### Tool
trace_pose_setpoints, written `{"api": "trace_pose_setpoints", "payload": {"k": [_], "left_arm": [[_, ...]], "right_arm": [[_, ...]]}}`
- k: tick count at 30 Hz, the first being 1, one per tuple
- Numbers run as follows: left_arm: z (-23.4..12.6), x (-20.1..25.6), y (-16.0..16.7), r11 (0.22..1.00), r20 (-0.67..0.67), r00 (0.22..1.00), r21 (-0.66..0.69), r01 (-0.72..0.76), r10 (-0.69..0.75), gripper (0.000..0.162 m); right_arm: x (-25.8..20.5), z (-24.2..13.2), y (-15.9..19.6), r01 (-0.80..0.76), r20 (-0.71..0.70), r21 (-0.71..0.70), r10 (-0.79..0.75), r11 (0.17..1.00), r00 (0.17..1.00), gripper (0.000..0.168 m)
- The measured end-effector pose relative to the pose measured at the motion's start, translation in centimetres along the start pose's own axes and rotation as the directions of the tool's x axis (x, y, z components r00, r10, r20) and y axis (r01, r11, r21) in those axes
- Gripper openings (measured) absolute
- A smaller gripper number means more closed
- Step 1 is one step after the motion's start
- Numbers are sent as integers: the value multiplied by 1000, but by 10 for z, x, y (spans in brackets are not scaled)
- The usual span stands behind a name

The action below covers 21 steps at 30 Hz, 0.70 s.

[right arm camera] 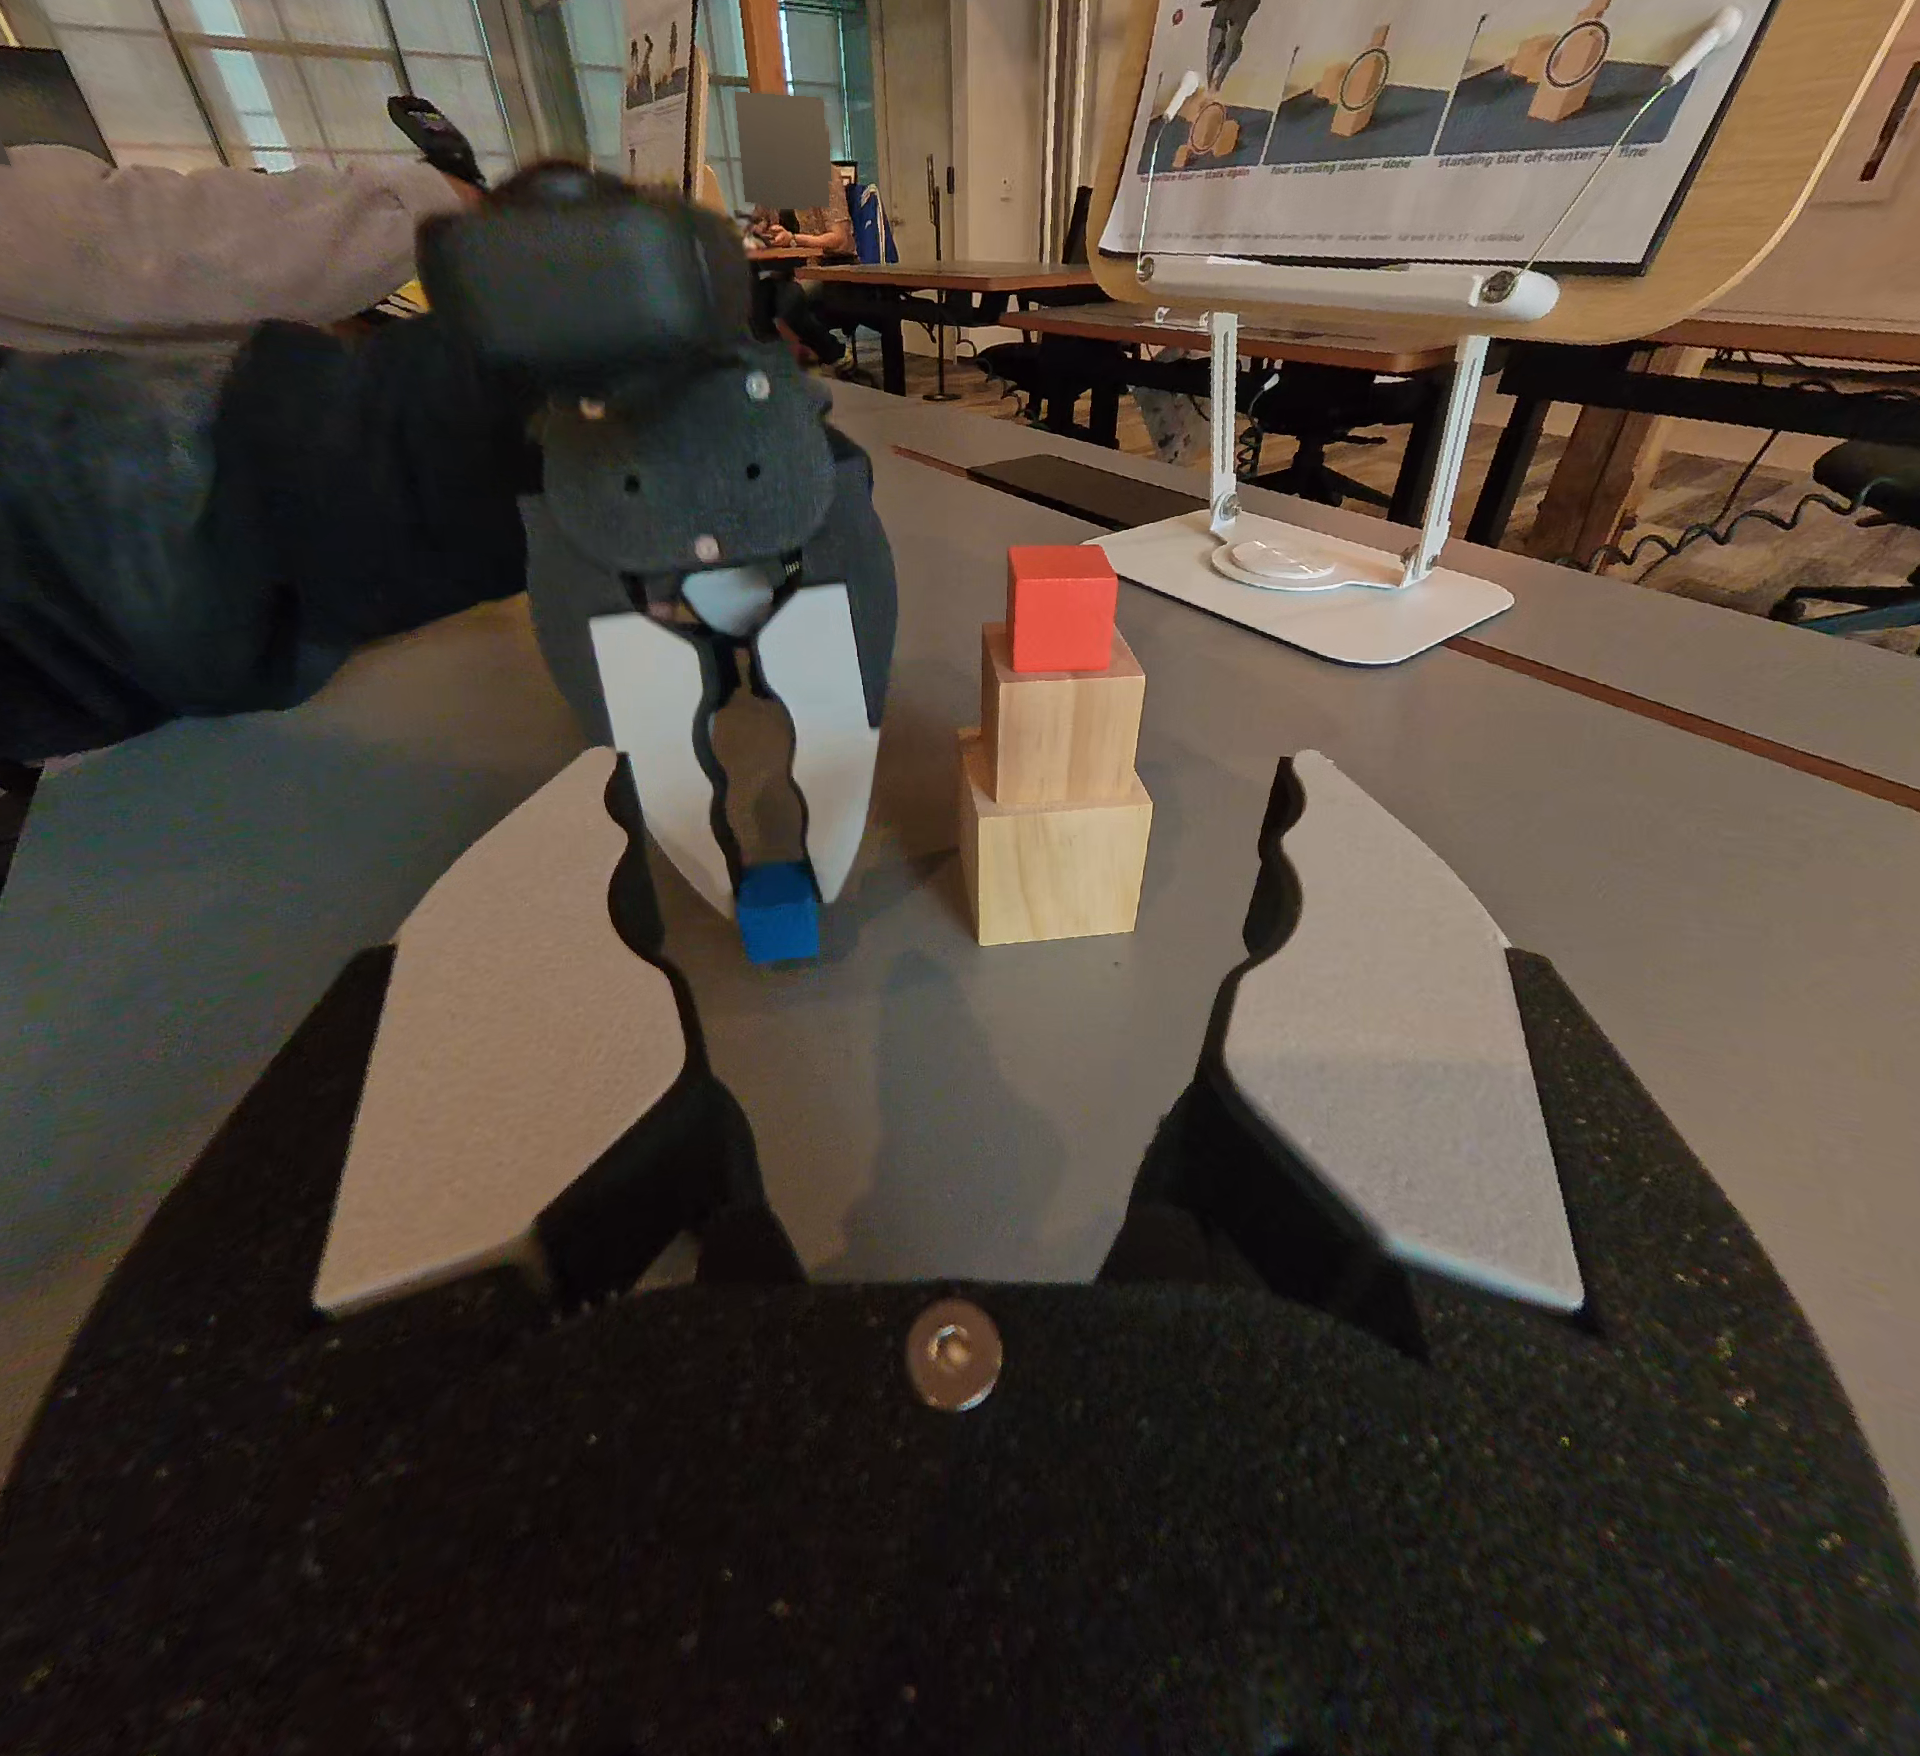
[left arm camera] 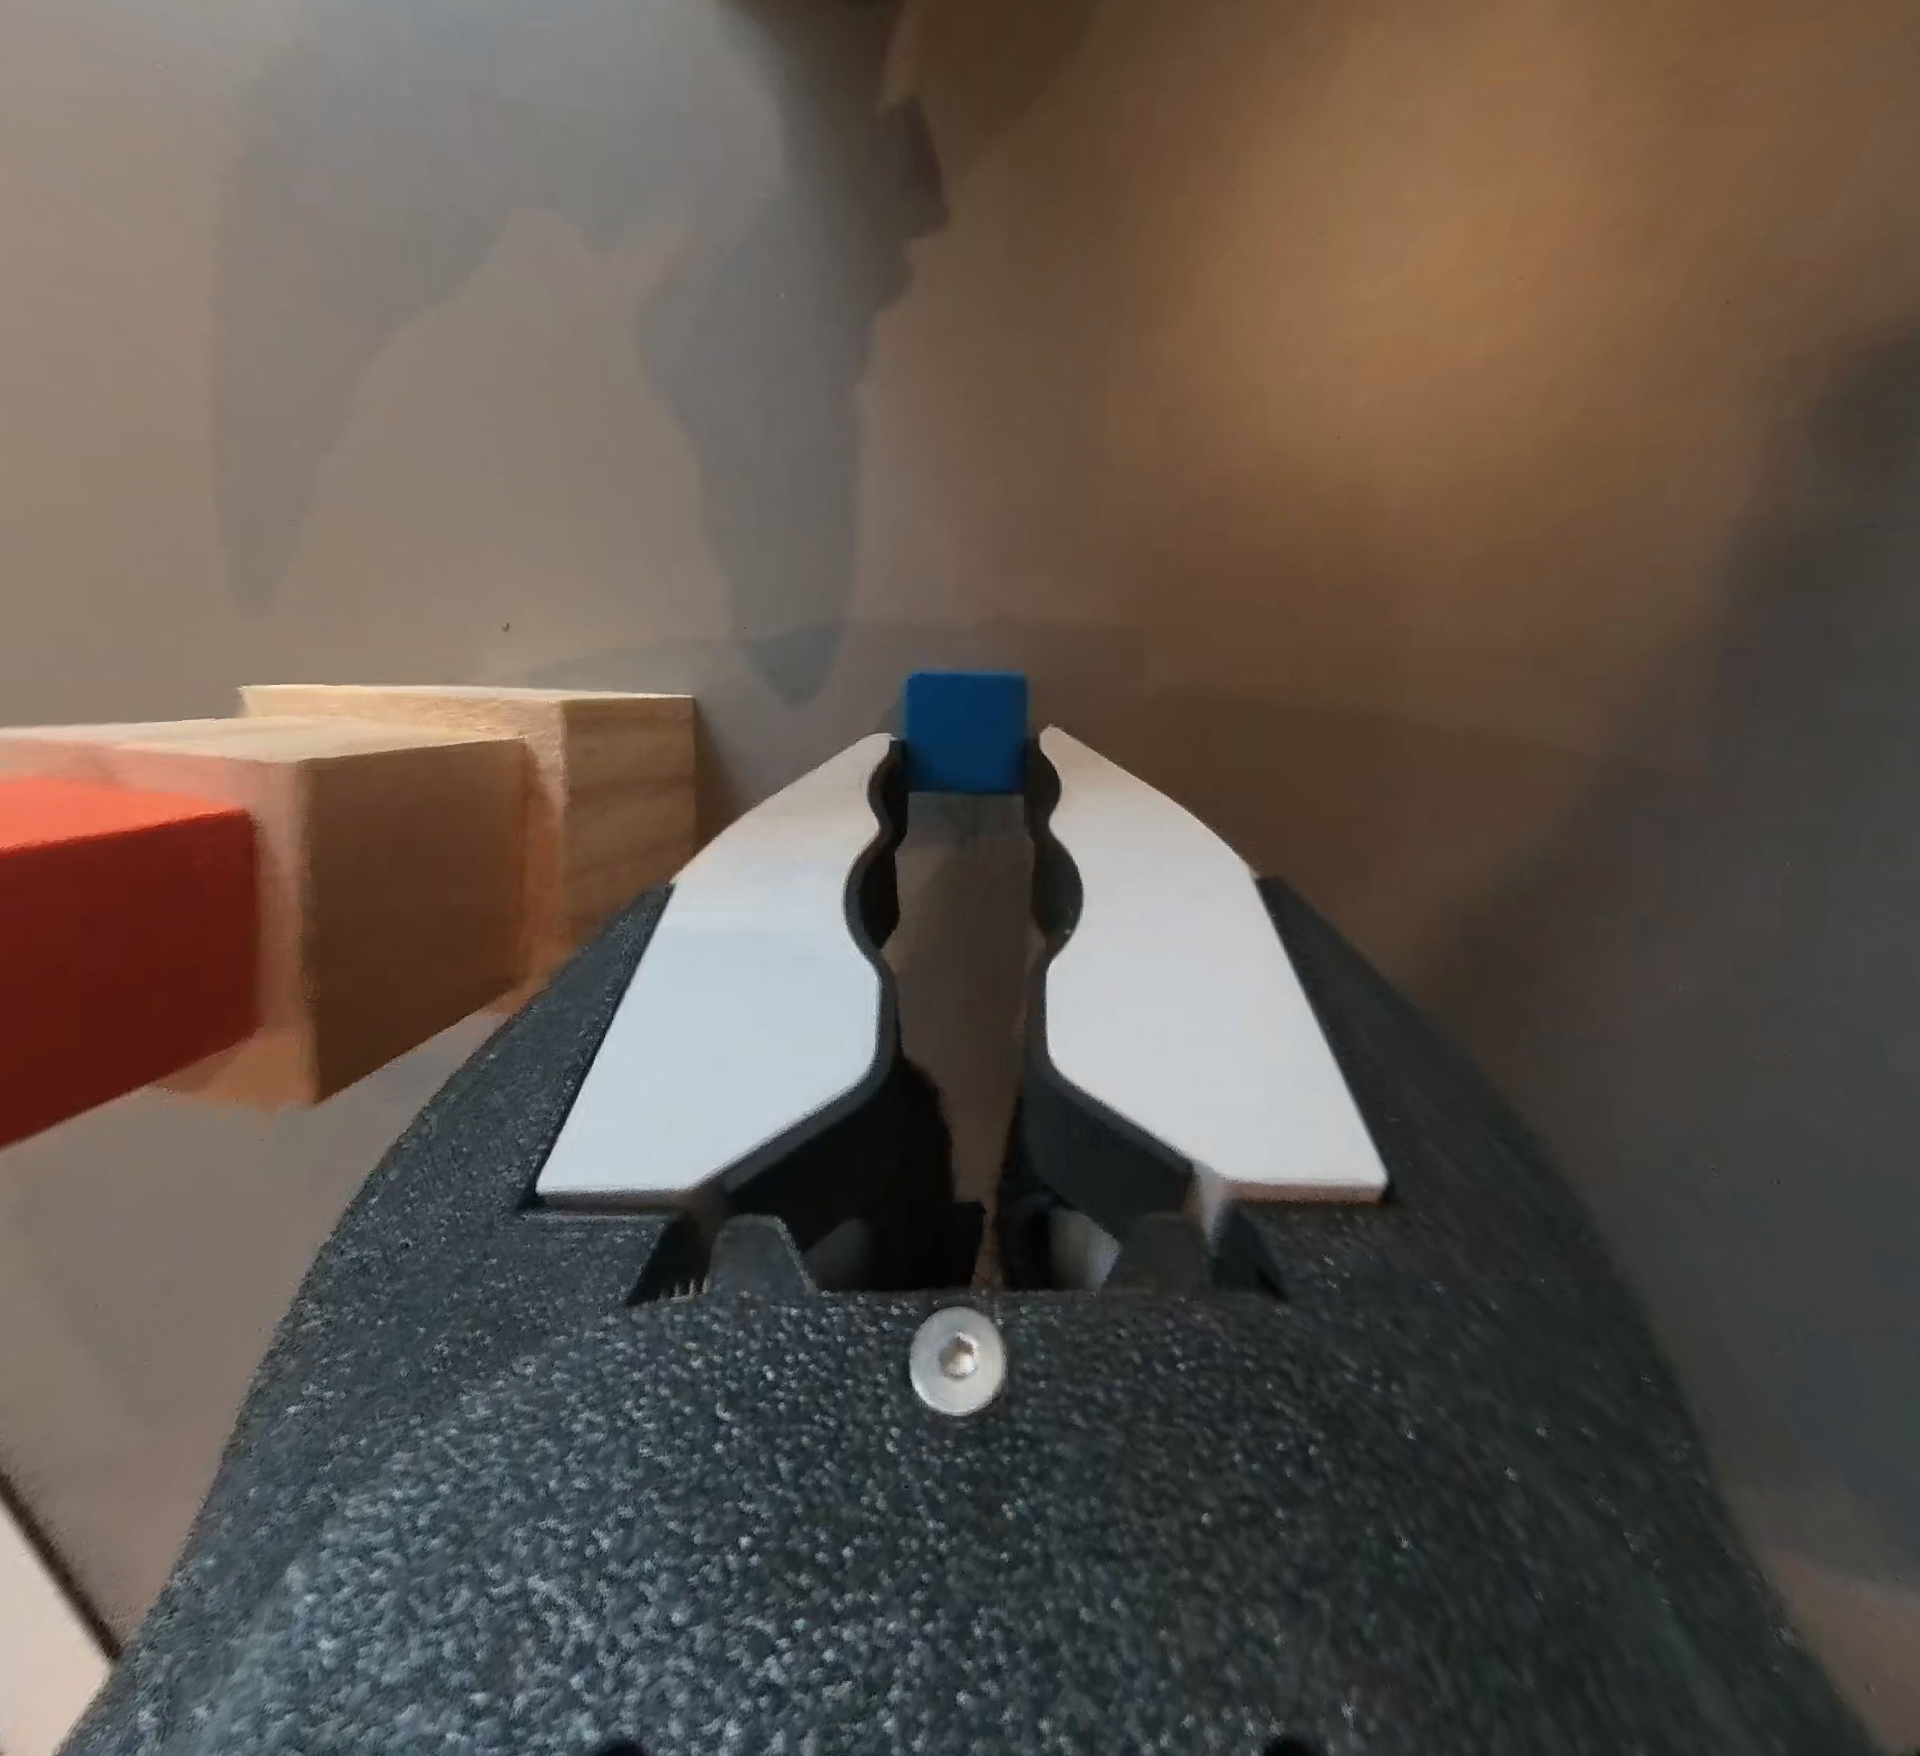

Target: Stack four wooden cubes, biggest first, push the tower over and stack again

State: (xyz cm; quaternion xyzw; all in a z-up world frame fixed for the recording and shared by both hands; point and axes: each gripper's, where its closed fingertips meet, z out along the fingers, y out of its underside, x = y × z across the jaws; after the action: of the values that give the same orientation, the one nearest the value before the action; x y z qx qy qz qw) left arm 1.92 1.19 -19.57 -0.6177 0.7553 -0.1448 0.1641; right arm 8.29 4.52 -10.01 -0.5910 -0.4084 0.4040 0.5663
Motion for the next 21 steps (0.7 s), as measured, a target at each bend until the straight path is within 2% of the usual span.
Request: {"api": "trace_pose_setpoints", "payload": {"k": [5,10,12,16,21], "left_arm": [[-63,-16,-21,995,48,999,95,-11,7,21],[-128,-49,-38,997,150,987,41,-63,56,21],[-134,-59,-41,997,147,987,-5,-72,72,20],[-123,-77,-35,993,108,991,-102,-67,78,20],[-107,-88,-32,991,88,994,-120,-61,72,21]], "right_arm": [[-1,1,1,5,4,-11,-5,1000,1000,112],[-1,1,1,7,5,-10,-7,1000,1000,111],[-1,1,1,7,5,-8,-7,1000,1000,111],[-2,1,0,9,6,-4,-9,1000,1000,111],[-2,0,0,10,9,-3,-10,1000,1000,111]]}}
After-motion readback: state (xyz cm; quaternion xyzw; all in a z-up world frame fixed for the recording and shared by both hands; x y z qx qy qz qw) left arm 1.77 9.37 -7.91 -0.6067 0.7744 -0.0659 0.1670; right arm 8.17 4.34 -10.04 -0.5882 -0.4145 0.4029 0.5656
